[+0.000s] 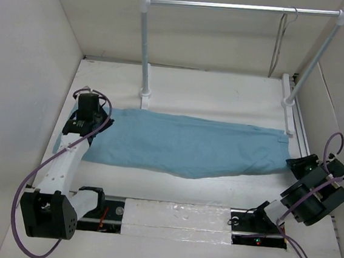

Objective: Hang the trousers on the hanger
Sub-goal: Fold the trousers at the center of the board.

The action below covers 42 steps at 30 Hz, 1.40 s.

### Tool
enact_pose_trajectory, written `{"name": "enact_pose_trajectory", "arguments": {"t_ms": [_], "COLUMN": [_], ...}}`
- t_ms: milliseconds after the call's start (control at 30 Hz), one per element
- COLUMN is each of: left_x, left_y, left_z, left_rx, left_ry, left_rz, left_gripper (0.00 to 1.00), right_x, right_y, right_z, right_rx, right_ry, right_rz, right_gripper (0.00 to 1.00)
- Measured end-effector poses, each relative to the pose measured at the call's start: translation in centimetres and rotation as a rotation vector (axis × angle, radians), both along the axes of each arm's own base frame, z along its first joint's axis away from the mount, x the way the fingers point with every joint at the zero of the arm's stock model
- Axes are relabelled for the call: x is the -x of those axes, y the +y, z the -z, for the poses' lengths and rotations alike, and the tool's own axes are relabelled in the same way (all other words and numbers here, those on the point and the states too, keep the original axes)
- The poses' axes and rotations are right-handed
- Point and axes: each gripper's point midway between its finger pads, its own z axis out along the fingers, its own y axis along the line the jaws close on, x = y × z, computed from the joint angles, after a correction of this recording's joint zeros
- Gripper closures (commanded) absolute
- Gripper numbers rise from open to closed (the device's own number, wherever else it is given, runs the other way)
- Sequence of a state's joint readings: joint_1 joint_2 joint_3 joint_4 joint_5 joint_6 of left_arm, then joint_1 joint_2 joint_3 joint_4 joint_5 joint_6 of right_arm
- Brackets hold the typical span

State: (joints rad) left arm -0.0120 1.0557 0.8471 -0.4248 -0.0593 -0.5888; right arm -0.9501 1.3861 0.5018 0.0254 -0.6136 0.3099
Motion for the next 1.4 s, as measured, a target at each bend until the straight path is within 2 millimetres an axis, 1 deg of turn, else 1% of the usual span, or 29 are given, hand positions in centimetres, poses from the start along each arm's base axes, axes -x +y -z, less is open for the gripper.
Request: {"name": "enact_pose_trajectory", "arguments": {"t_ms": [67, 133, 167, 200, 233, 300, 333, 400, 467, 500, 567, 600, 700, 733, 767, 833, 900, 1000, 1100, 1167, 1200, 1233, 1300, 1400], "left_x": [-0.6, -0.8, -0.7, -0.3, 0.2, 1.0, 1.4, 1.8, 2.1, 2.1, 2.2, 2.2, 2.8, 3.1, 3.4, 4.7, 6.0, 8.0, 9.6, 10.5, 10.5, 11.2, 11.6, 12.3], "left_y": [-1.5, -3.1, -3.9, -4.5, -5.0, -5.8, -6.1, -6.4, -6.7, -6.7, -7.0, -7.1, -7.8, -8.6, -9.8, -13.3, -16.2, -20.4, -24.1, -26.7, -26.8, -28.7, -30.5, -34.5], "left_z": [-0.5, -0.5, -0.1, 0.6, 1.3, 2.6, 3.2, 3.6, 3.7, 3.7, 3.5, 3.5, 4.2, 4.6, 4.8, 5.2, 5.4, 5.4, 5.7, 6.3, 6.3, 7.1, 8.0, 9.6], "left_rx": [0.058, 0.119, 0.148, 0.174, 0.195, 0.227, 0.241, 0.249, 0.250, 0.249, 0.251, 0.253, 0.251, 0.241, 0.228, 0.205, 0.189, 0.176, 0.161, 0.153, 0.153, 0.154, 0.151, 0.145], "left_ry": [-0.036, -0.069, -0.076, -0.069, -0.054, -0.026, -0.011, 0.002, 0.003, 0.000, -0.011, -0.020, -0.003, 0.012, 0.021, 0.055, 0.075, 0.085, 0.101, 0.121, 0.122, 0.138, 0.155, 0.185], "left_rz": [0.065, 0.132, 0.162, 0.187, 0.209, 0.240, 0.254, 0.271, 0.290, 0.297, 0.319, 0.330, 0.361, 0.385, 0.424, 0.536, 0.625, 0.733, 0.816, 0.864, 0.866, 0.899, 0.917, 0.971], "left_gripper": [1.00, 1.00, 1.00, 1.00, 1.00, 1.00, 1.00, 1.00, 1.00, 1.00, 1.00, 1.00, 1.00, 1.00, 1.00, 1.00, 1.00, 1.00, 1.00, 1.00, 1.00, 1.00, 1.00, 1.00], "right_x": [-0.8, -1.7, -2.4, -3.3, -4.2, -6.1, -6.9, -7.7, -7.2, -6.5, -5.1, -4.6, -3.8, -3.7, -3.6, -3.8, -4.0, -4.1, -4.0, -3.9, -3.8, -3.8, -3.7, -3.3], "right_y": [0.6, 1.6, 2.4, 3.6, 5.0, 8.7, 10.7, 15.8, 20.6, 22.5, 24.9, 25.6, 26.3, 26.2, 25.9, 25.3, 24.2, 22.6, 21.2, 20.6, 20.4, 20.3, 20.3, 20.7], "right_z": [0.3, -0.2, -1.0, -2.2, -3.9, -8.6, -11.1, -16.6, -21.6, -23.6, -26.6, -27.7, -30.1, -30.9, -31.8, -34.1, -36.6, -39.1, -40.3, -40.9, -41.2, -41.6, -42.4, -43.2], "right_rx": [-0.011, 0.000, 0.016, 0.042, 0.076, 0.172, 0.216, 0.304, 0.360, 0.372, 0.390, 0.396, 0.422, 0.435, 0.450, 0.479, 0.510, 0.549, 0.572, 0.578, 0.581, 0.585, 0.596, 0.601], "right_ry": [-0.015, -0.033, -0.051, -0.078, -0.116, -0.216, -0.270, -0.392, -0.507, -0.555, -0.612, -0.626, -0.625, -0.617, -0.610, -0.615, -0.632, -0.653, -0.646, -0.641, -0.640, -0.640, -0.651, -0.669], "right_rz": [-0.034, -0.083, -0.117, -0.163, -0.216, -0.341, -0.403, -0.529, -0.631, -0.672, -0.713, -0.722, -0.722, -0.719, -0.714, -0.695, -0.669, -0.639, -0.619, -0.618, -0.619, -0.624, -0.633, -0.659], "right_gripper": [0.92, 0.97, 1.00, 1.00, 1.00, 1.00, 1.00, 1.00, 1.00, 1.00, 1.00, 1.00, 1.00, 1.00, 1.00, 1.00, 1.00, 1.00, 1.00, 1.00, 1.00, 1.00, 1.00, 1.00]}}
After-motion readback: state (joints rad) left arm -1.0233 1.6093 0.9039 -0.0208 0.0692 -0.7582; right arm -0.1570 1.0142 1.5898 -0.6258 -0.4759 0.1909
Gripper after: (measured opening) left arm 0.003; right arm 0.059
